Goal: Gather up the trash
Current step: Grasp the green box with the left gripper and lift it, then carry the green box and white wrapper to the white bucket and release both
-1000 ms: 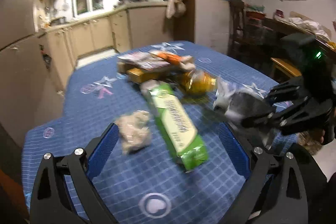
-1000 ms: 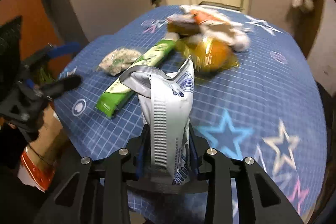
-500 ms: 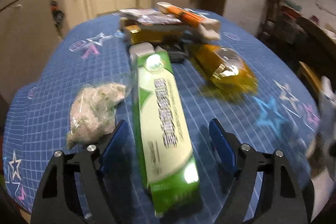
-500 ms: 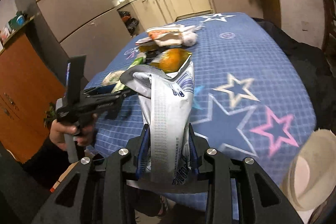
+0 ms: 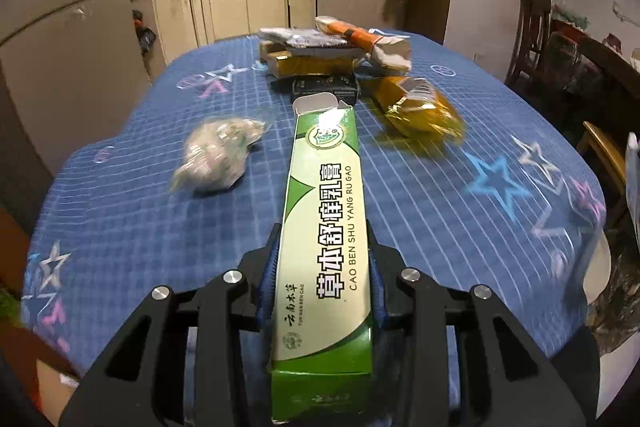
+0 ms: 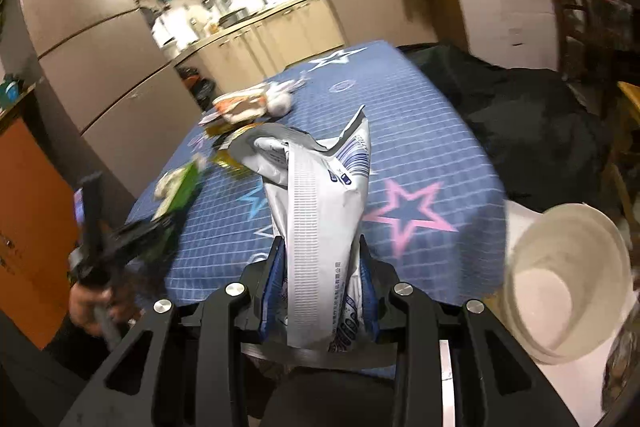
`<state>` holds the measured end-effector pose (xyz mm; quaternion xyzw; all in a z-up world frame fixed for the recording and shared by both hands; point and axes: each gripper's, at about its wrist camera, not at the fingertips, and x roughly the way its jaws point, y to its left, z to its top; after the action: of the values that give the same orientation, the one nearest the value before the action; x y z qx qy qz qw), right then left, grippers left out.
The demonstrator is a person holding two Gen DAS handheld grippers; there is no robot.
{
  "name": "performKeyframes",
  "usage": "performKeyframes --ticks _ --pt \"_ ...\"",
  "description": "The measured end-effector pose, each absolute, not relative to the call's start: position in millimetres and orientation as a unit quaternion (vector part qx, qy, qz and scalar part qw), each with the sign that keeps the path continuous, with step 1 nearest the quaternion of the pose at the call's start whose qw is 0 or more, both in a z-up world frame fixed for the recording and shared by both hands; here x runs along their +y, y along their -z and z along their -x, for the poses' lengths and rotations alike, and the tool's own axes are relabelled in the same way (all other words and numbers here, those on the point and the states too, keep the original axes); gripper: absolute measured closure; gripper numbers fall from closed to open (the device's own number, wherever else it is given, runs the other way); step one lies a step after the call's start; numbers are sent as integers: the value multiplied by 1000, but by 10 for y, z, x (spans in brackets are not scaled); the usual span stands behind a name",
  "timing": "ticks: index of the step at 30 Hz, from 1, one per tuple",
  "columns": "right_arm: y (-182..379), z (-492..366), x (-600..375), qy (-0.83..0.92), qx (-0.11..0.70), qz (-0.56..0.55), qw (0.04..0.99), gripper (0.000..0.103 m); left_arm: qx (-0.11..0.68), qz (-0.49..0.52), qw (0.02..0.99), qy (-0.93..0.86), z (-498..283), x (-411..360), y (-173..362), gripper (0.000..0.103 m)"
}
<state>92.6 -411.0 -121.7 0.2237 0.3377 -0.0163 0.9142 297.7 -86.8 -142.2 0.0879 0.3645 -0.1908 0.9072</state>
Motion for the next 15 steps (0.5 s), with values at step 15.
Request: performKeyframes --ticks 15 --pt "945 90 -4478 183 289 -195 919 68 268 -133 892 338 -1957 -1689 746 68"
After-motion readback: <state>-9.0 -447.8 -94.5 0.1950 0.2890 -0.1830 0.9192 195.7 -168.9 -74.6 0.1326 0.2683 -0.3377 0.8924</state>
